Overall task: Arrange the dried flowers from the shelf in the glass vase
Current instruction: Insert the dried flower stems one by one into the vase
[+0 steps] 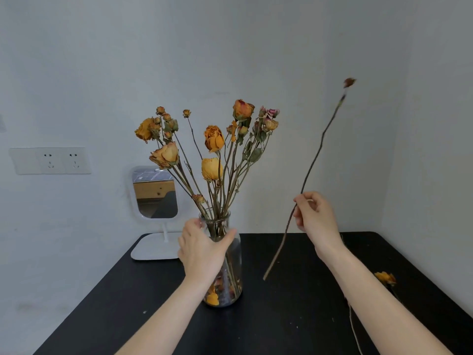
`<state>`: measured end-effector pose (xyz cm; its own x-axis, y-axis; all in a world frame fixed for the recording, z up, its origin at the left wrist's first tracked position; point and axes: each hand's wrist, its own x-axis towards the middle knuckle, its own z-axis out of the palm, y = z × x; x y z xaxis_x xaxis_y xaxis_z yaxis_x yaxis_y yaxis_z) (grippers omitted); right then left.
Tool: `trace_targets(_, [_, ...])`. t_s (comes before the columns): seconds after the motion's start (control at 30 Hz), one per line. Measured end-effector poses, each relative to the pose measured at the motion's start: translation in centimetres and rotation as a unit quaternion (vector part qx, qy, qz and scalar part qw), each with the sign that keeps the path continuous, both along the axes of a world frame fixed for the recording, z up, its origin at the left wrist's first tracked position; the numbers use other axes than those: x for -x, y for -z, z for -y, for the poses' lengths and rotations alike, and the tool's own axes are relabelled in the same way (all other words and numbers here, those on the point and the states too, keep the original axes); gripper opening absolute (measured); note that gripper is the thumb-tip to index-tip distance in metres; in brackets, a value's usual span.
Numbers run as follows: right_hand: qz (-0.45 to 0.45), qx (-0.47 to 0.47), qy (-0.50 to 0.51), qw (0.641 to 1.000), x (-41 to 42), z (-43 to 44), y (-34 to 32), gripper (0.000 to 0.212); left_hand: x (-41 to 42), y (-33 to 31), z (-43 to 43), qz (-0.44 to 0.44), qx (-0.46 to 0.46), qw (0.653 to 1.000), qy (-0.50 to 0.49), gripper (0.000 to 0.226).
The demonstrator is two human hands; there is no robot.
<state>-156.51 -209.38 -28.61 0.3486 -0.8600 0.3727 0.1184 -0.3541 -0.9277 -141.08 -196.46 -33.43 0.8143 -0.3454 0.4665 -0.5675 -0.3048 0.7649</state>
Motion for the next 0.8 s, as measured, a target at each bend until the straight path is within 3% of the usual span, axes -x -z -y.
trace_targets(0.17, [0.065,0.029,0.007,0.997,-0.2,0.7,-2.1,0.017,-1.6,-0.5,1.4,0.006,-0.035,0.999,0.0,0.064])
trace_targets(0.4, [0.129,0.041,-0.016,0.991,-1.1,1.0,-3.9,0.021,-3.4,-0.1,0.4,0.028,-0.018,0.993,0.11,0.048])
trace_targets(0.53, [0.155,0.048,-0.043,0.986,-1.6,0.4,-4.5,0.023,-3.8,-0.2,0.0,-0.015,-0.016,0.984,0.176,0.036])
trace_targets(0.67, [0.176,0.07,-0.062,0.98,-2.1,-0.3,-5.1,0.025,-4.2,0.0,0.0,-0.074,-0.007,0.967,0.244,0.056])
trace_targets(0.8, [0.171,0.092,-0.069,0.979,-2.4,-0.8,-5.7,0.024,-3.9,0.1,0.5,-0.019,0.013,0.982,0.188,0.078])
